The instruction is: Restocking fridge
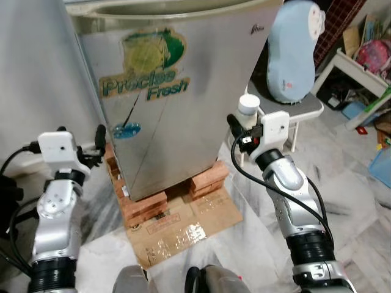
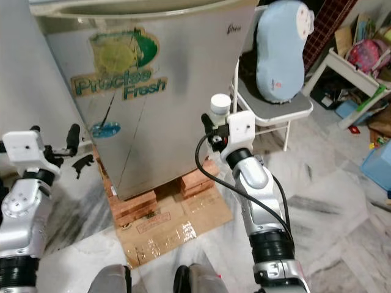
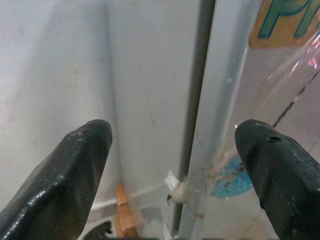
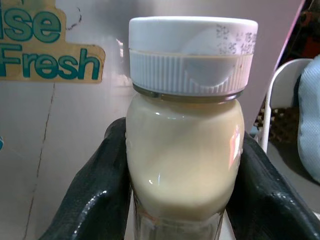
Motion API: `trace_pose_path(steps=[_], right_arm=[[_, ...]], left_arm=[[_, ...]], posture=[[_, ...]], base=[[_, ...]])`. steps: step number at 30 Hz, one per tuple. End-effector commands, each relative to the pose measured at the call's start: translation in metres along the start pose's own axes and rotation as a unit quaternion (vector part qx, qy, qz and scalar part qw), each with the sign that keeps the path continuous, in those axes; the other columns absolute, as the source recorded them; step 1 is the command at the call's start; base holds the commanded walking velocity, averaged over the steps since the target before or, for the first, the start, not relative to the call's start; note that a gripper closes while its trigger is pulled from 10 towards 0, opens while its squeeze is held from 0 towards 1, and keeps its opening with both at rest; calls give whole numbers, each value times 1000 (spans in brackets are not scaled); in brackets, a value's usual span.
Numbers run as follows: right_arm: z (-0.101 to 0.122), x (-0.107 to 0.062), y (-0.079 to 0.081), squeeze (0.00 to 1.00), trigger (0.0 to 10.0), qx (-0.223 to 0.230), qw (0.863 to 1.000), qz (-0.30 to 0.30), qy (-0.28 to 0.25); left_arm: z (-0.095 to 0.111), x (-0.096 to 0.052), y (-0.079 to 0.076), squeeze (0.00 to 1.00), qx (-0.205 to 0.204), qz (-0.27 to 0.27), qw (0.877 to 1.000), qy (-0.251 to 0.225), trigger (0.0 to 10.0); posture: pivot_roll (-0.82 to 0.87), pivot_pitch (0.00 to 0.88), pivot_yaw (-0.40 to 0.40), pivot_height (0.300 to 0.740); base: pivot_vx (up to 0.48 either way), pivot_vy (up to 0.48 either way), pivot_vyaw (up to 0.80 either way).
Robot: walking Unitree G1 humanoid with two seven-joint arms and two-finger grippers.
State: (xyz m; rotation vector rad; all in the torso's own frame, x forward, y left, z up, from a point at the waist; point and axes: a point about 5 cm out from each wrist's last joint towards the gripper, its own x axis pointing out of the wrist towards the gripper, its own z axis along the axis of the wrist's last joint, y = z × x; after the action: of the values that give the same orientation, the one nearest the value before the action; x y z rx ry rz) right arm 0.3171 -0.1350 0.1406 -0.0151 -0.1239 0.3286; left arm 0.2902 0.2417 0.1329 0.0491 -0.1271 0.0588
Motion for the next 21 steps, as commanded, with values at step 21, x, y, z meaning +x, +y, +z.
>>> trace_pose_path(steps=[21], right_arm=[[20,-5,-4,0,10000,-21,999,-13,-27]], left_arm=[[-19,42,-18,0,-17,-148,987,64,10000]], posture=[[30,173,-93,740]], base=[[0,0,0]])
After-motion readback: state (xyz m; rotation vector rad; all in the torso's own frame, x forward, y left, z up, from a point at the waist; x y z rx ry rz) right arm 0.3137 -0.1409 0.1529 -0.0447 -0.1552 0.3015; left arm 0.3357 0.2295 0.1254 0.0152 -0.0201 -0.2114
